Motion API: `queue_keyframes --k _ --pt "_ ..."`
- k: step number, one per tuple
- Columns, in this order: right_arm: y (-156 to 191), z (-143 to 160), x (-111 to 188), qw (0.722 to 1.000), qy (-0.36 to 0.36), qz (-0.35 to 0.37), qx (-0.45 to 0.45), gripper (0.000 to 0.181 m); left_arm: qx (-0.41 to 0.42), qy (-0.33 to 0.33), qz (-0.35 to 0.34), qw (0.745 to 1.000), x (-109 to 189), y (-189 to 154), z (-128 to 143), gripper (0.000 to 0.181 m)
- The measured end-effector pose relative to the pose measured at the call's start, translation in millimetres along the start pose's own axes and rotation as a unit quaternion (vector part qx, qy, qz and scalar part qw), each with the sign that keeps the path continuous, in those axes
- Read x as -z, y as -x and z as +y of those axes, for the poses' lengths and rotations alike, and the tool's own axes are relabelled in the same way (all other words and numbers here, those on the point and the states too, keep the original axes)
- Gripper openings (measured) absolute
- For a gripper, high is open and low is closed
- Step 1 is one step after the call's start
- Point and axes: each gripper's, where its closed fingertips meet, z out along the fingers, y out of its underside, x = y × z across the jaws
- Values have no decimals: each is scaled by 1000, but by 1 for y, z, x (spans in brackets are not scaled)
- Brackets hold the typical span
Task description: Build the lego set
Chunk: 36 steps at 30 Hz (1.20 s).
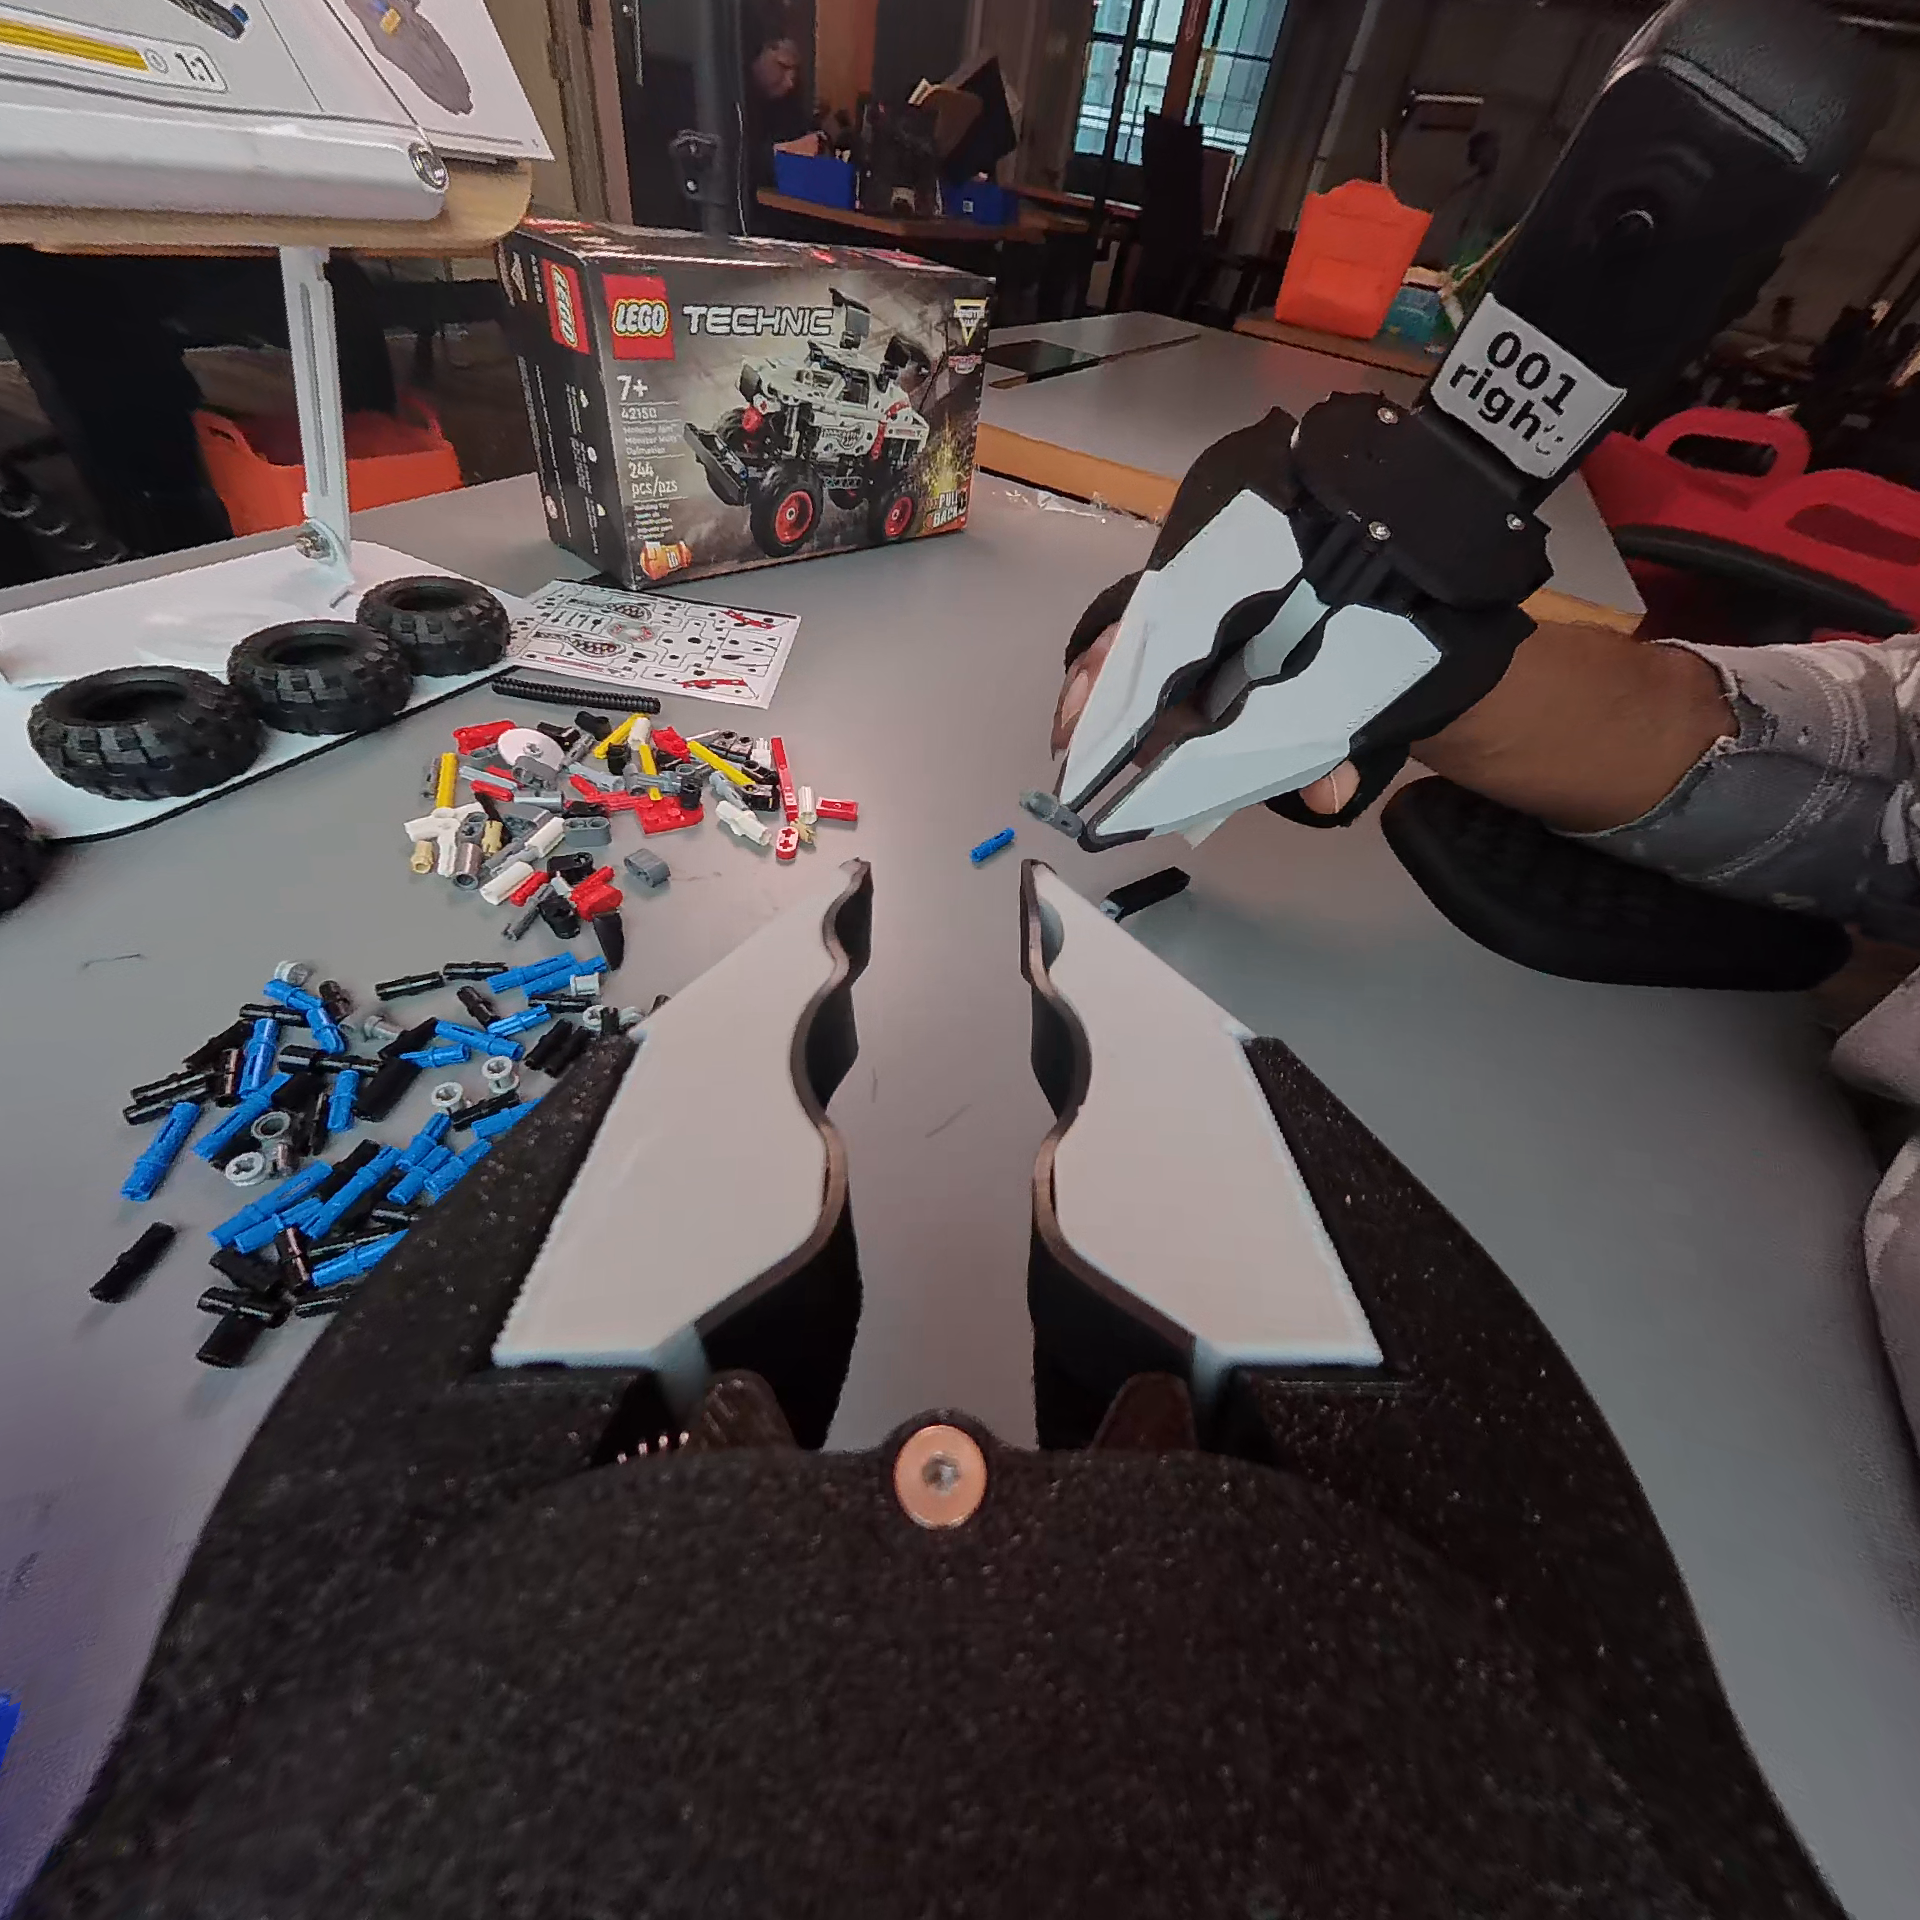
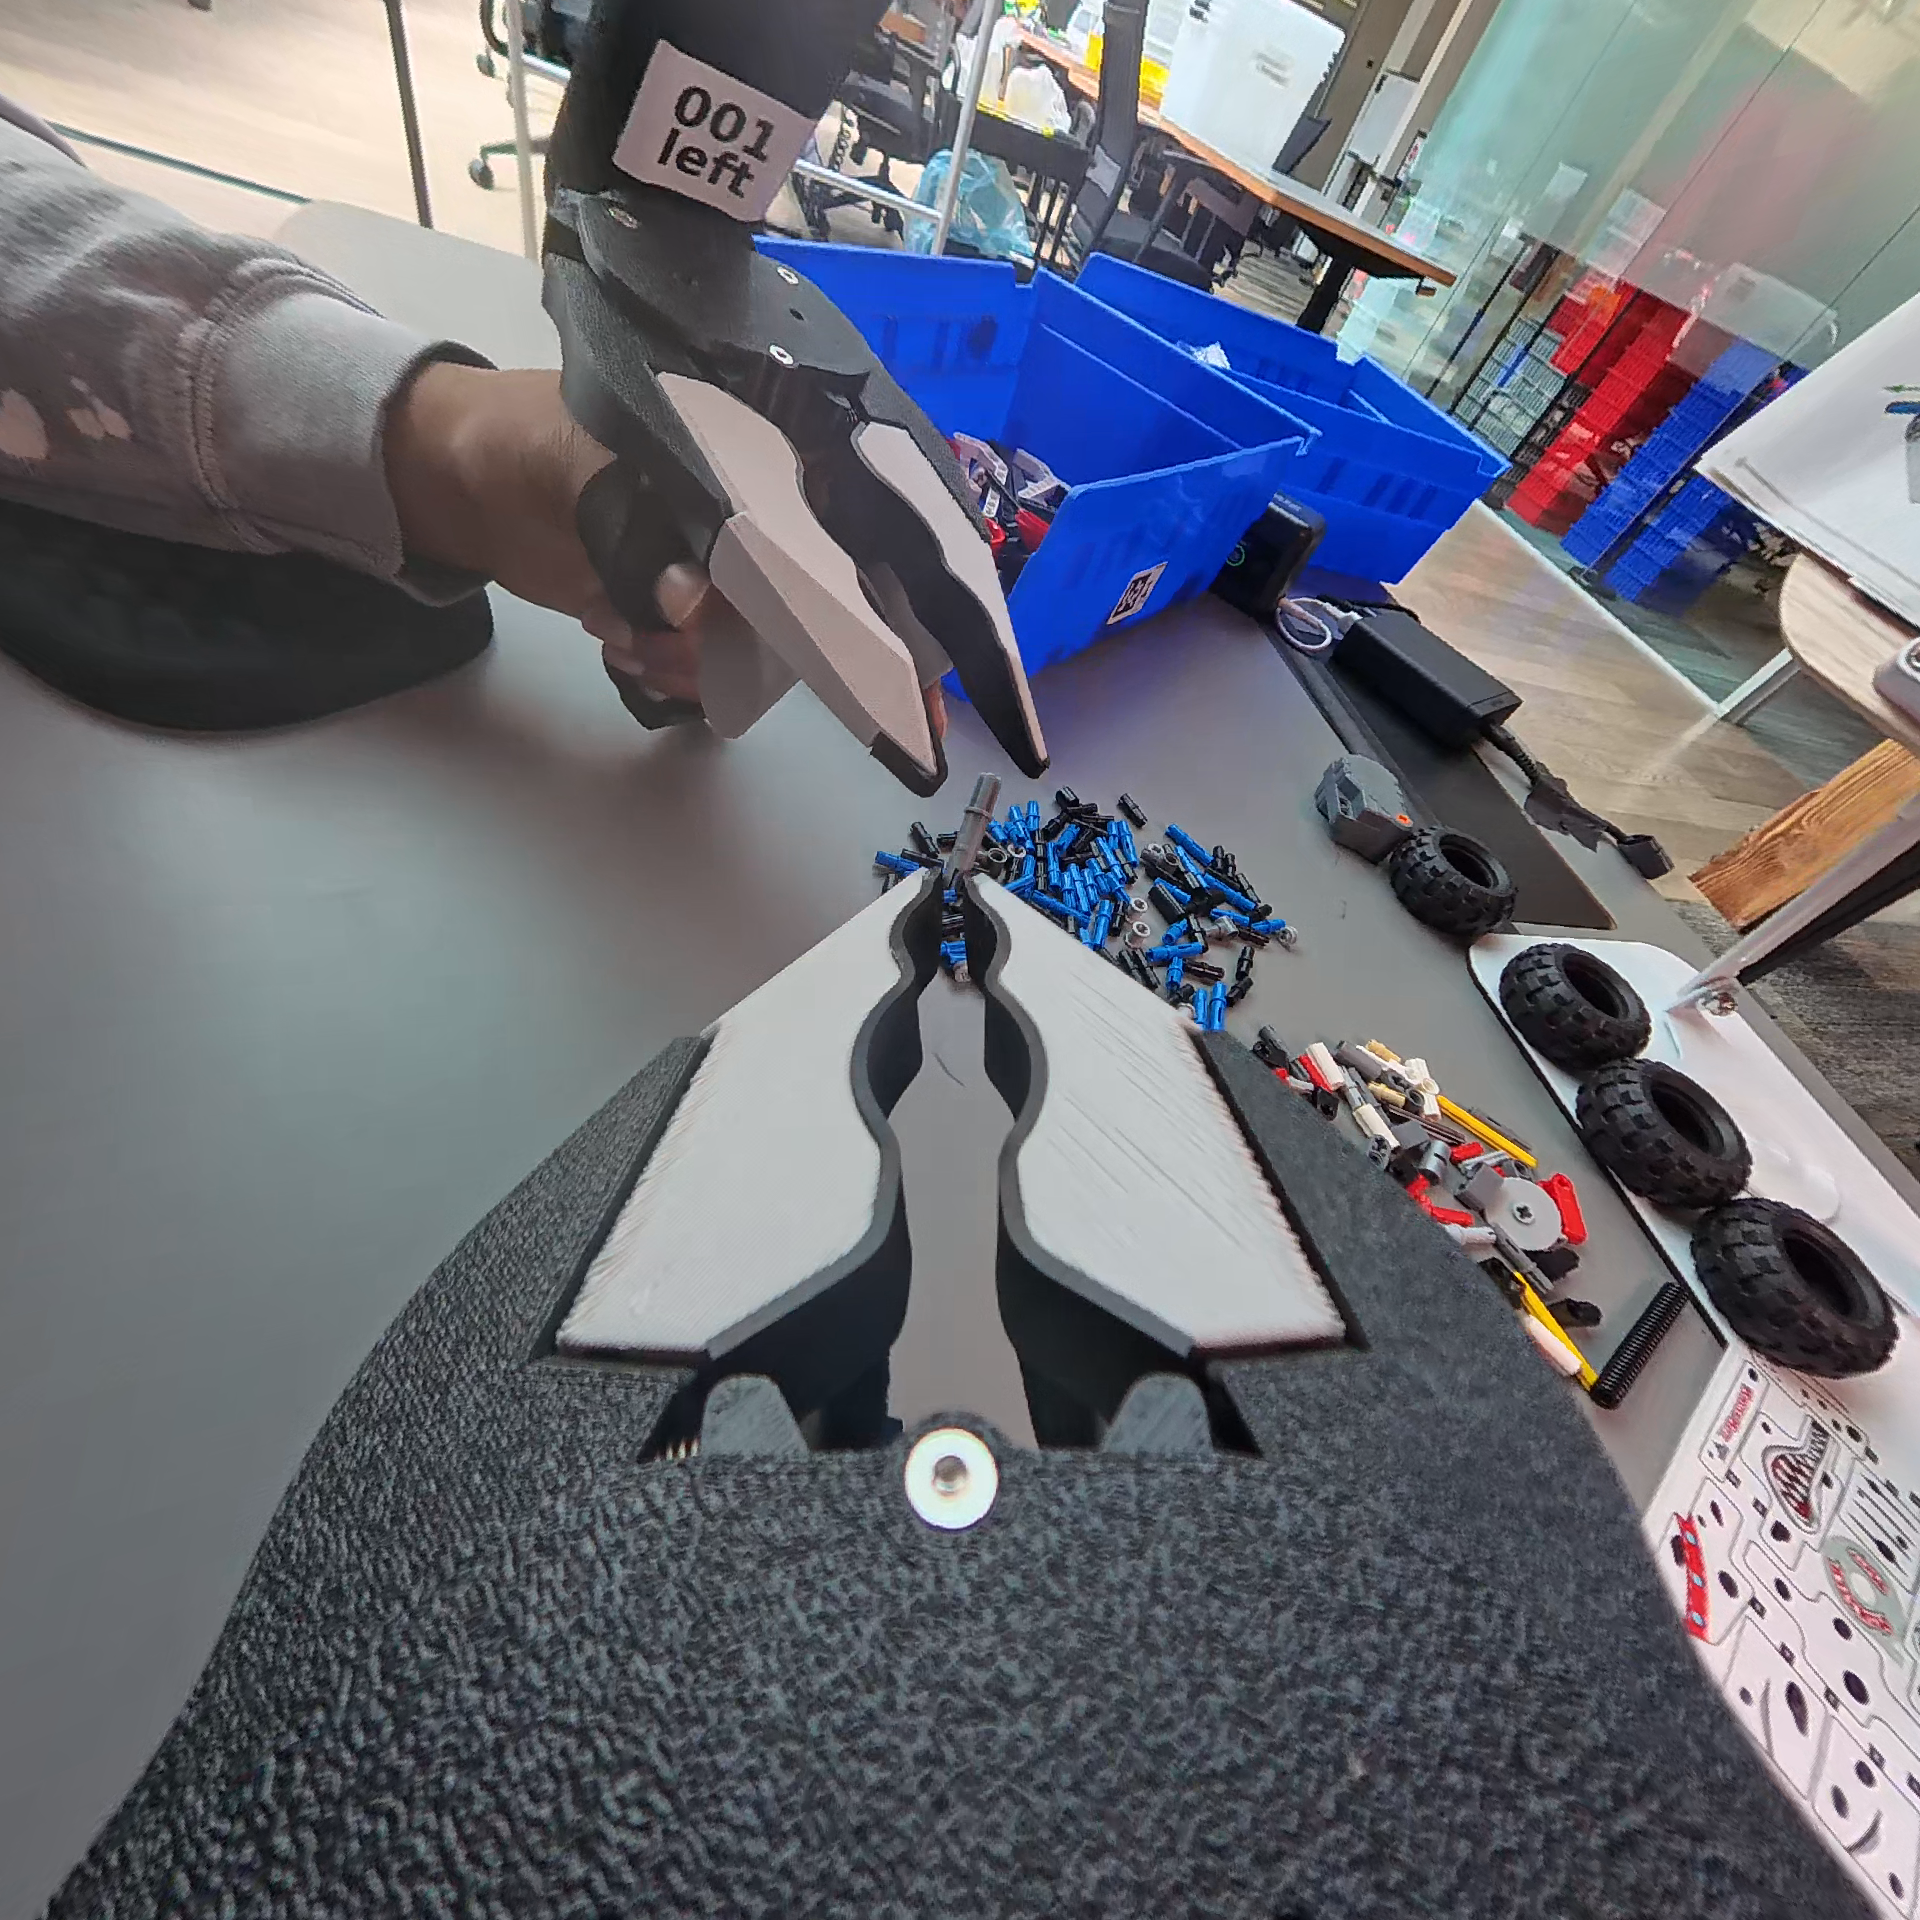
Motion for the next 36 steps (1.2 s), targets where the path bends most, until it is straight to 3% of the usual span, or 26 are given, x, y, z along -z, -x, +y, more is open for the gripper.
queue_keyframes --k 7,16,21,32,36 --pt "5 -1 -2 1000 6 2 30 3 6 -15 45 999 0 -15 -5 27" --pt "13 2 -6 997 16 3 75 4 -6 -2 65 998 -3 -25 0 6" --pt "12 1 -5 997 10 7 74 3 2 -2 72 997 -2 -26 -1 4" --pt "-5 -31 10 996 -84 36 20 0 74 -55 111 990 7 -27 -20 3" --pt "0 -28 5 996 -74 31 29 18 77 -52 121 988 6 -30 -19 3"
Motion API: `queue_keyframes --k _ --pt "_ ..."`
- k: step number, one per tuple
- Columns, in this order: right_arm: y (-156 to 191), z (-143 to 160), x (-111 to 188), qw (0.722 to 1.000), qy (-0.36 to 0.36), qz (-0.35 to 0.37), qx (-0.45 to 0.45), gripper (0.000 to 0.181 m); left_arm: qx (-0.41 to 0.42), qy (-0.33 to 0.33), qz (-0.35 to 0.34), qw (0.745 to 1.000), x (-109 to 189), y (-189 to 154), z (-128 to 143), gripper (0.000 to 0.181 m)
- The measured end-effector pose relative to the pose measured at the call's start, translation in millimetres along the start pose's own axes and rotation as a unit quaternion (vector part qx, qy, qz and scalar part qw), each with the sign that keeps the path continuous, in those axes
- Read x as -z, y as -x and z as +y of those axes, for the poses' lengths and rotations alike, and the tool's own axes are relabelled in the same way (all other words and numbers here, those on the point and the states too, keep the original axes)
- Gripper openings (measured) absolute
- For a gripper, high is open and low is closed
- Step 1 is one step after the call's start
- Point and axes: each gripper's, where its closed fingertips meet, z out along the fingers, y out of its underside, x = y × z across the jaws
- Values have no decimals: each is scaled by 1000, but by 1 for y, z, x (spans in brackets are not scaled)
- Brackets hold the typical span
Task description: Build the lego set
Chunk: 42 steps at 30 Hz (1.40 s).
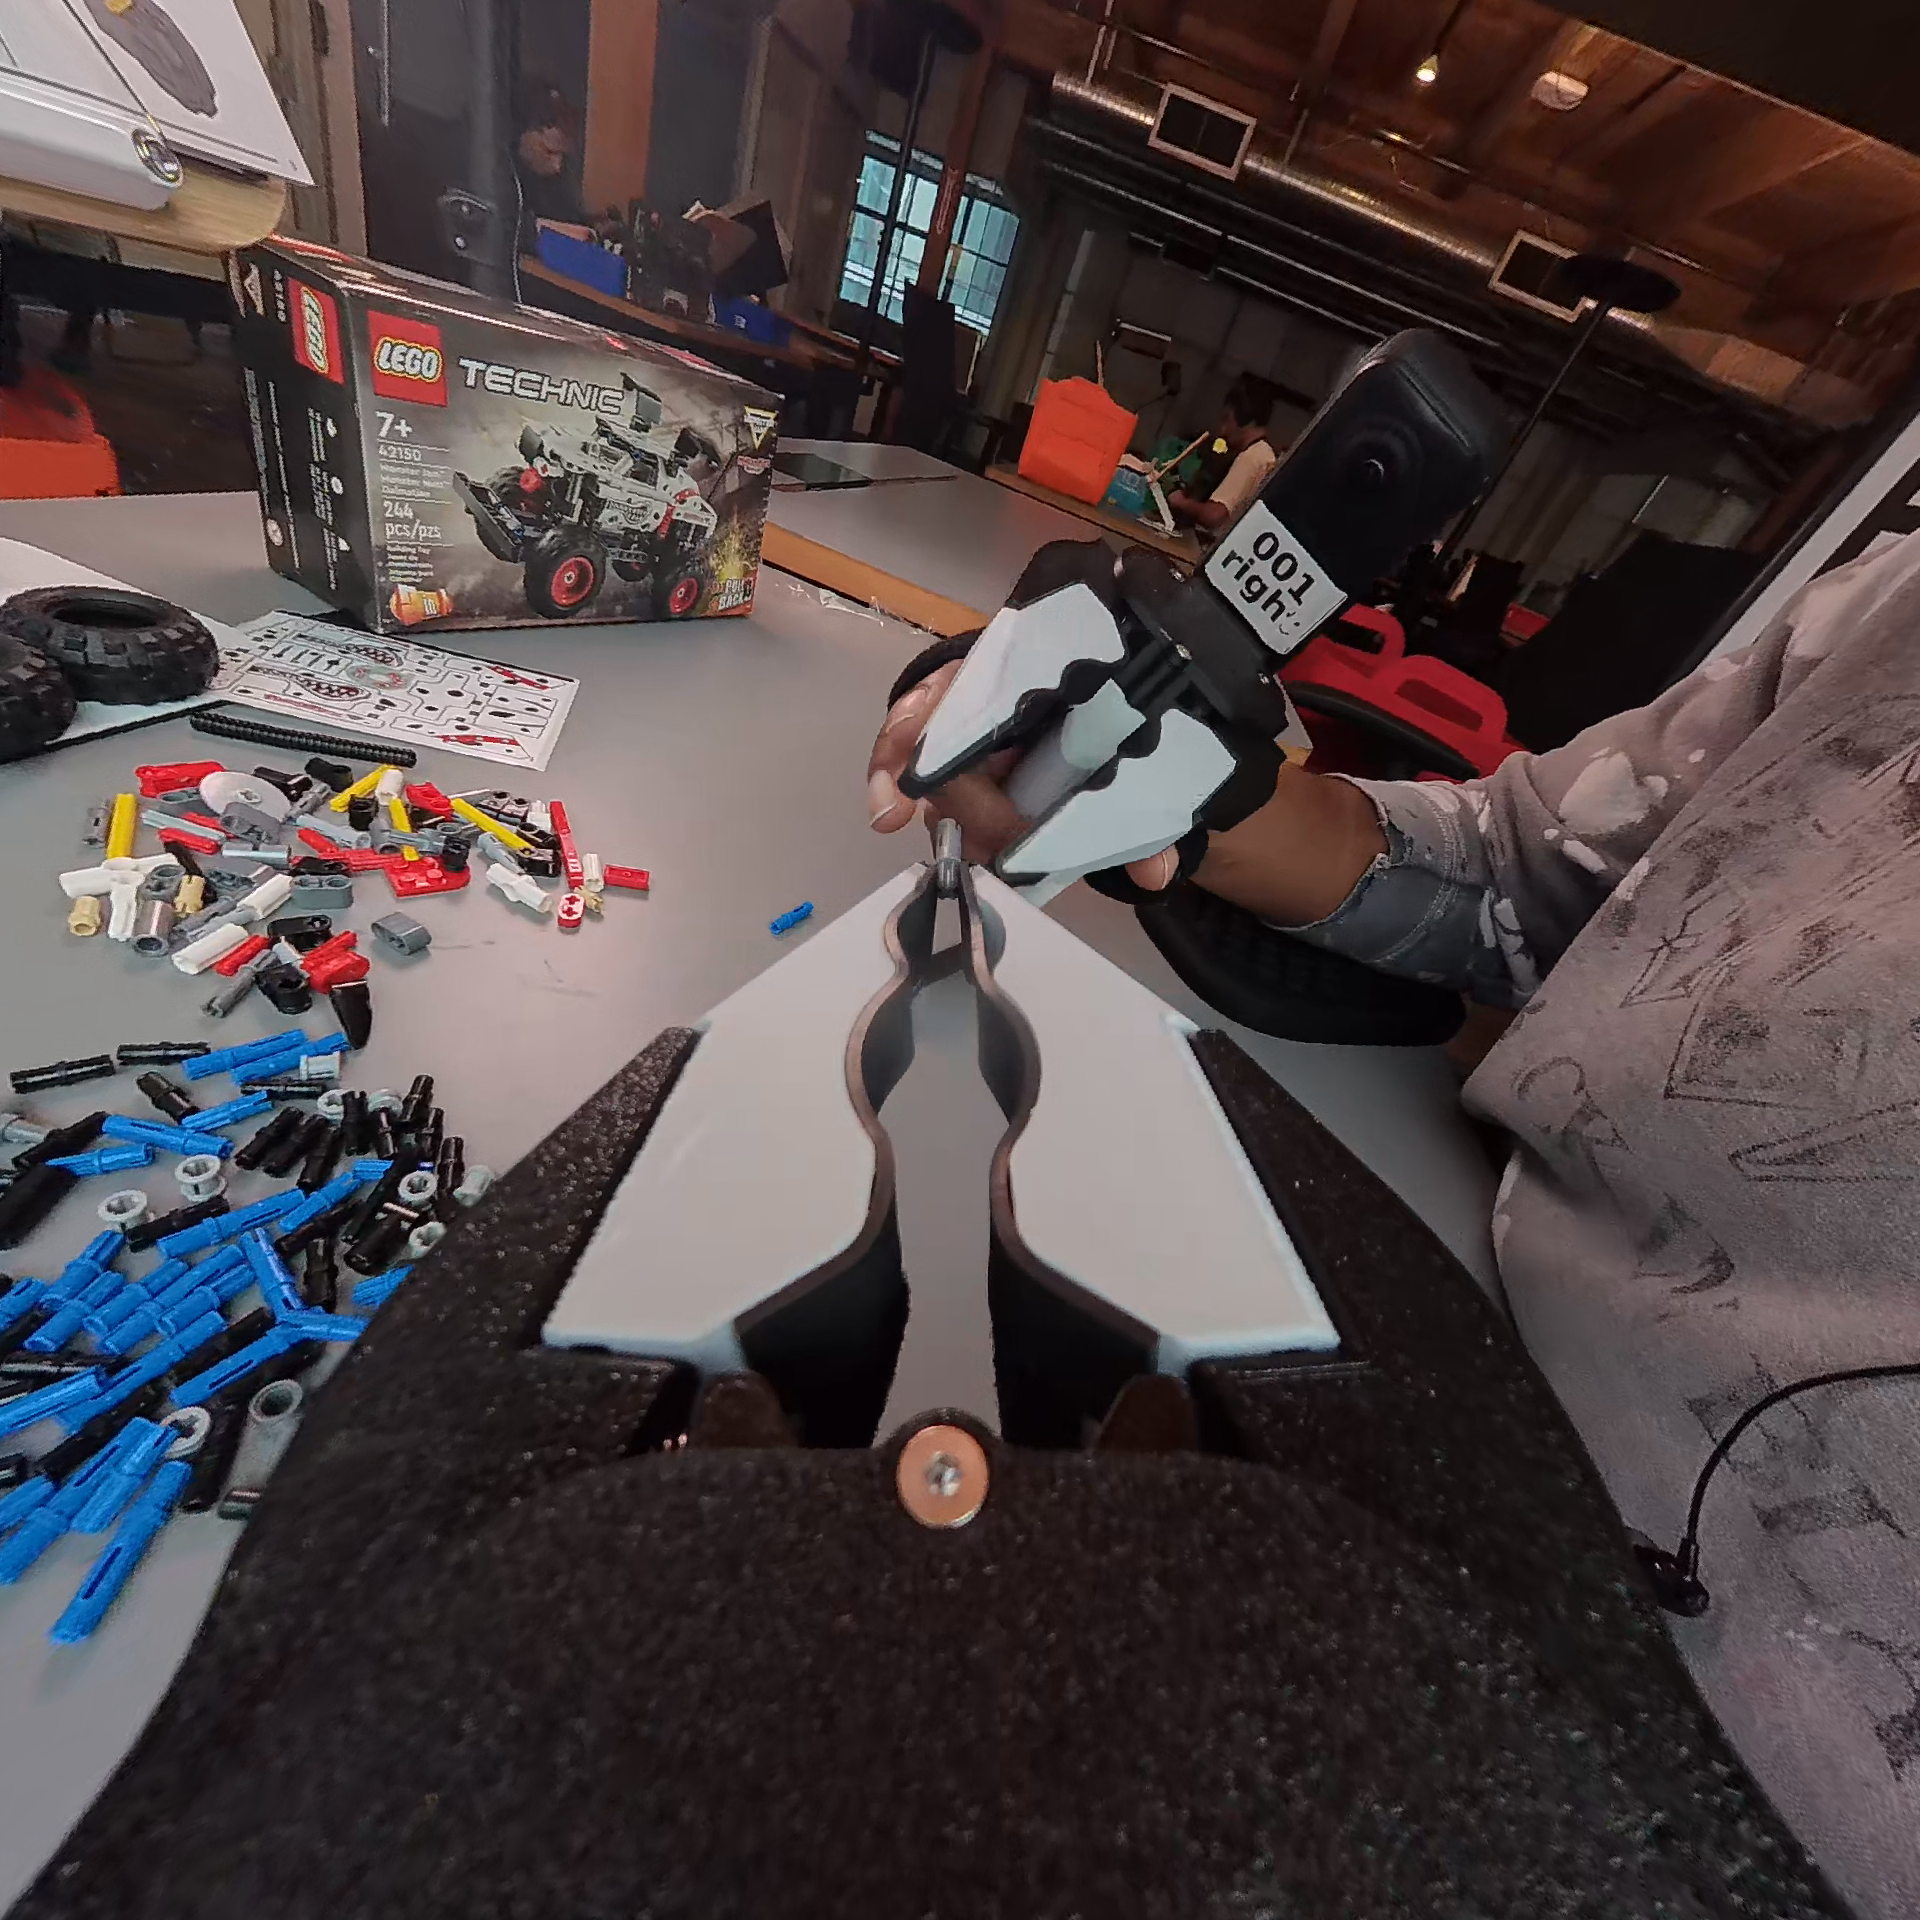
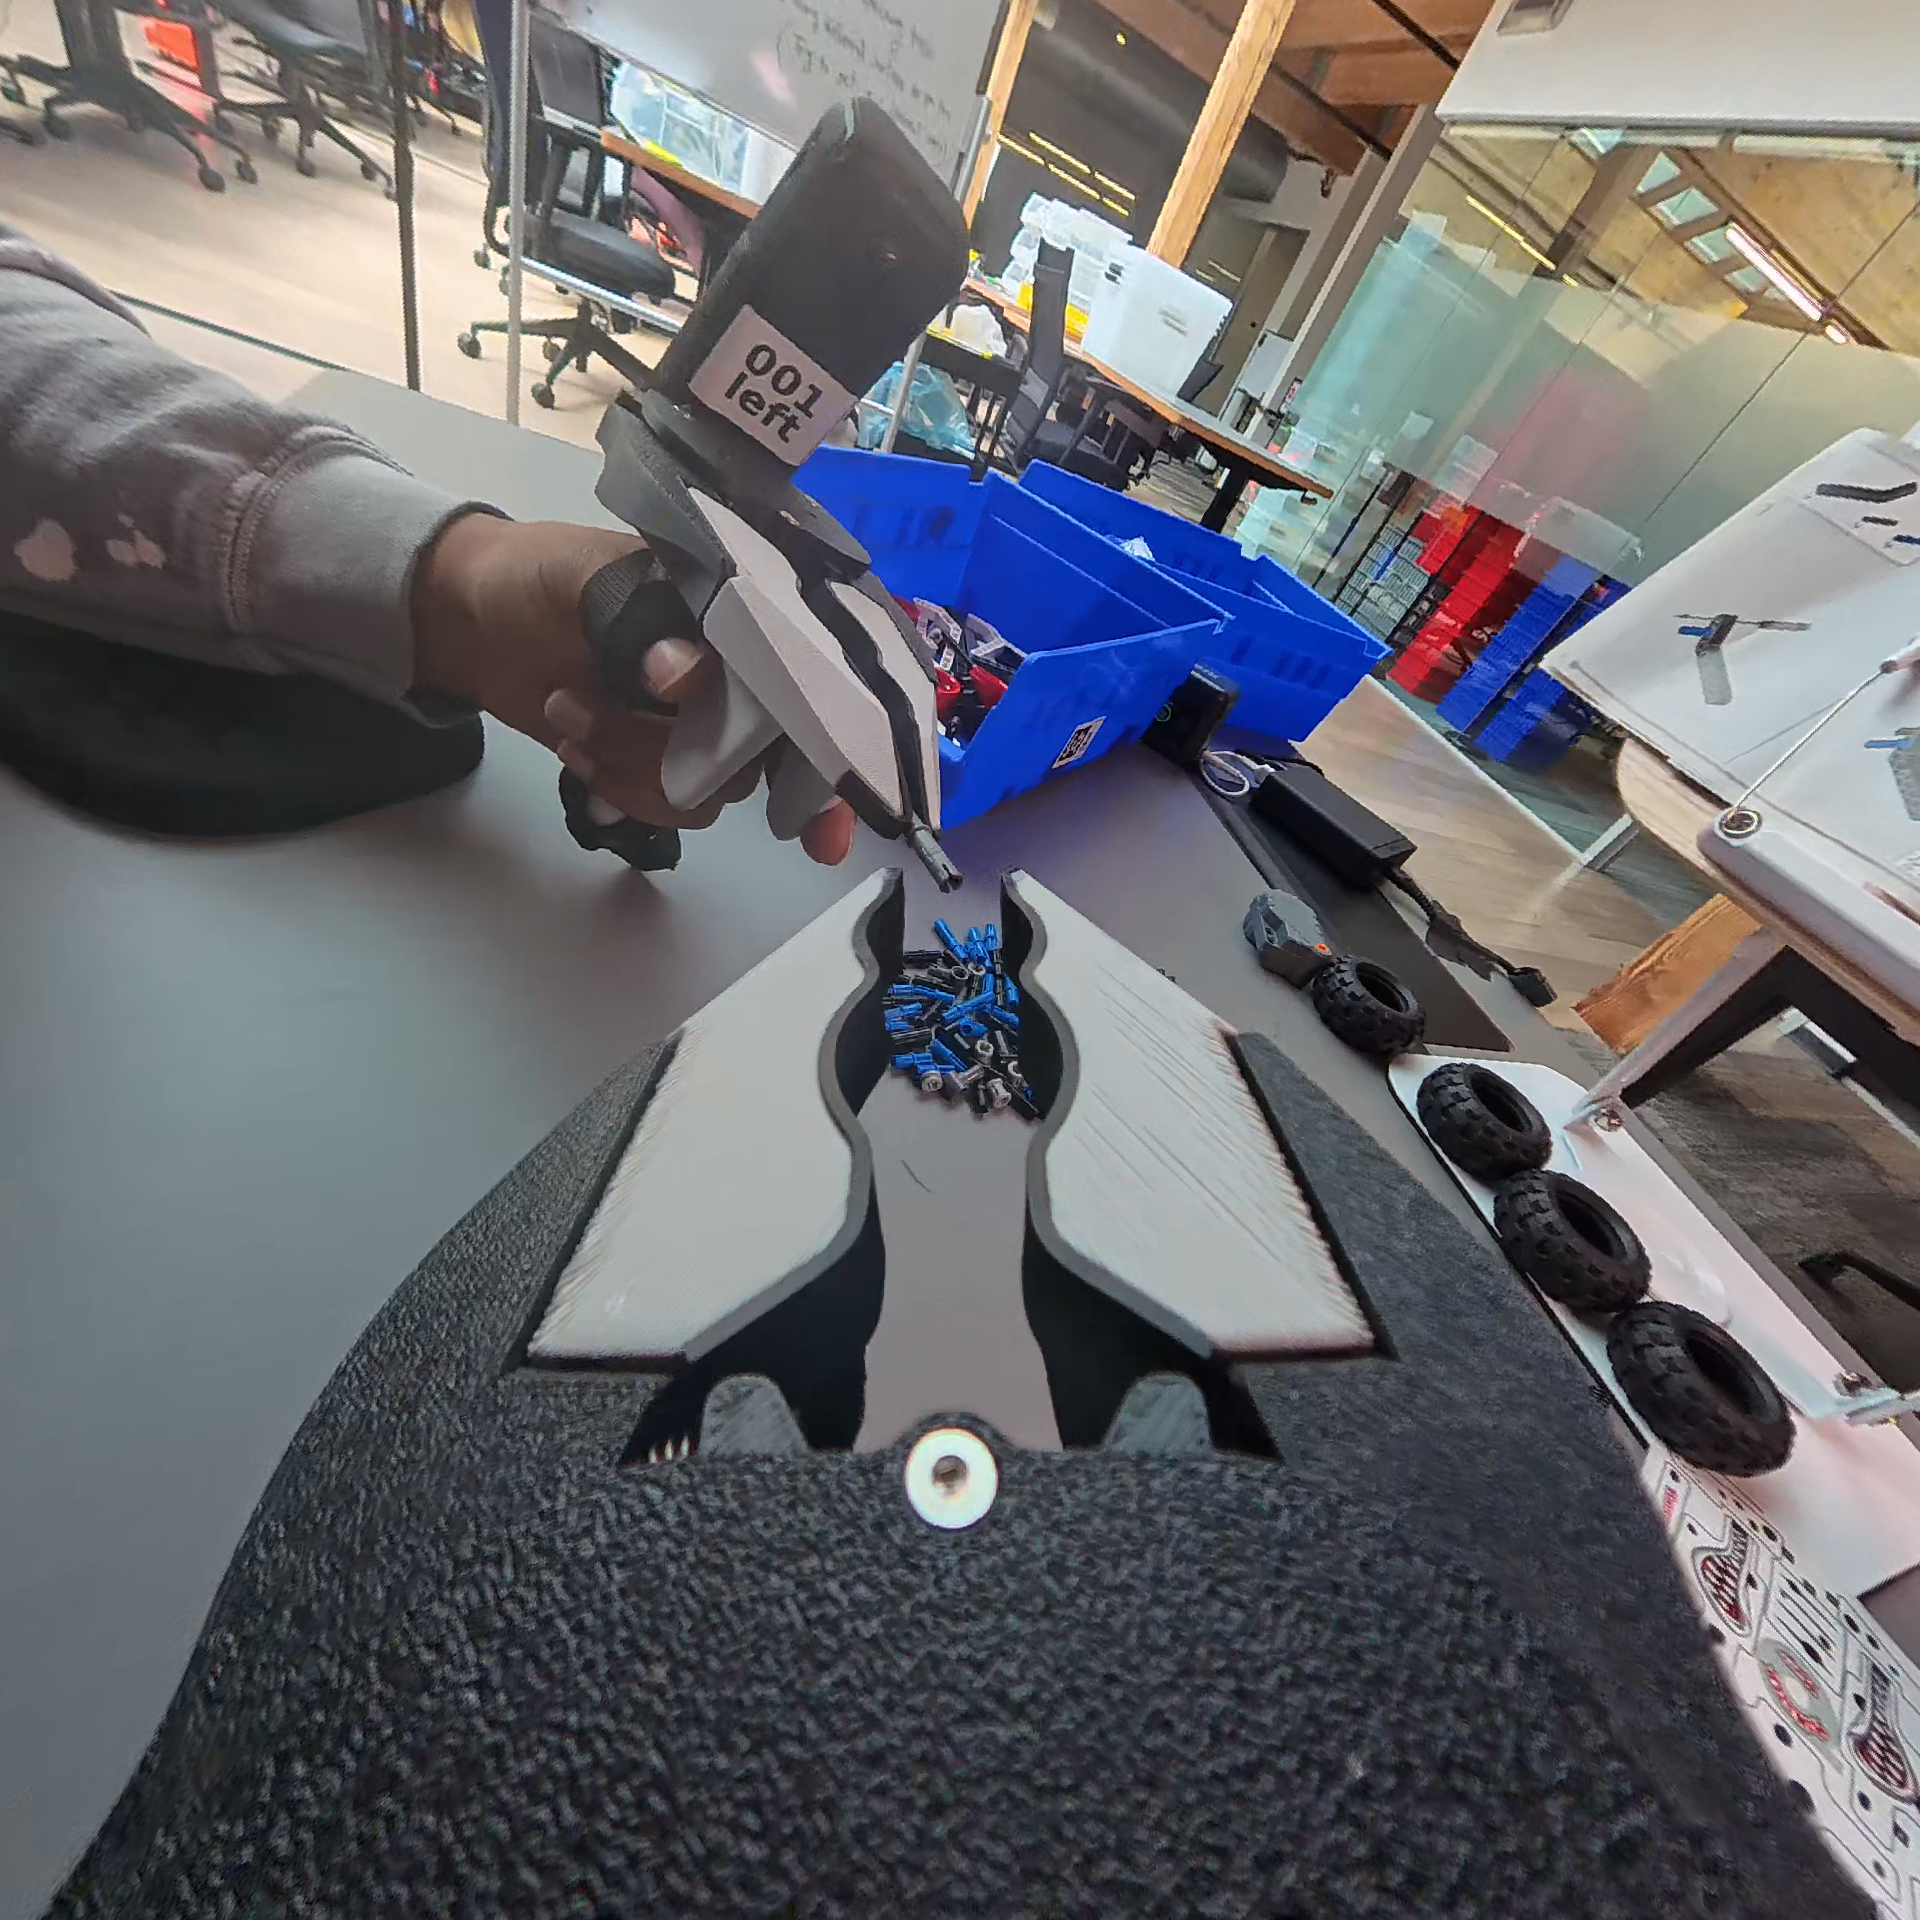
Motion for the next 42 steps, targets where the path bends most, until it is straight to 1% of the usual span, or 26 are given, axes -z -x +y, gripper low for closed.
queue_keyframes --k 3,5,9,16,20,22,23,25,28,30,32,34,37,42 --pt "6 1 -4 1000 6 -4 15 17 -4 10 7 1000 -3 -4 4 3" --pt "9 2 -4 1000 10 -7 24 8 -7 13 10 1000 -4 -6 5 3" --pt "10 1 -3 1000 9 -13 27 6 -2 11 13 1000 -3 -6 4 3" --pt "11 6 -3 999 16 -21 22 4 -6 16 -3 1000 -3 -2 6 4" --pt "8 10 -2 999 23 -18 17 4 -22 19 -33 999 -1 7 6 6" --pt "3 14 -1 999 31 -11 8 4 -33 19 -71 997 3 19 5 19" --pt "-1 19 -1 999 43 -4 4 4 -41 19 -97 994 5 27 4 27" --pt "-13 38 -1 996 85 23 -4 4 -61 23 -153 986 11 42 3 36" --pt "-34 79 2 983 170 65 -21 4 -95 37 -217 971 18 59 4 43" --pt "-46 106 7 970 228 79 -29 5 -117 45 -244 962 21 64 4 47" --pt "-55 123 8 959 267 86 -36 4 -131 51 -260 955 21 66 4 49" --pt "-57 132 4 952 292 73 -58 4 -136 56 -266 953 21 67 5 50" --pt "-65 139 -4 944 312 70 -77 4 -131 59 -264 954 21 68 7 50" --pt "-86 155 -12 930 342 90 -103 4 -125 57 -265 954 22 70 7 50"
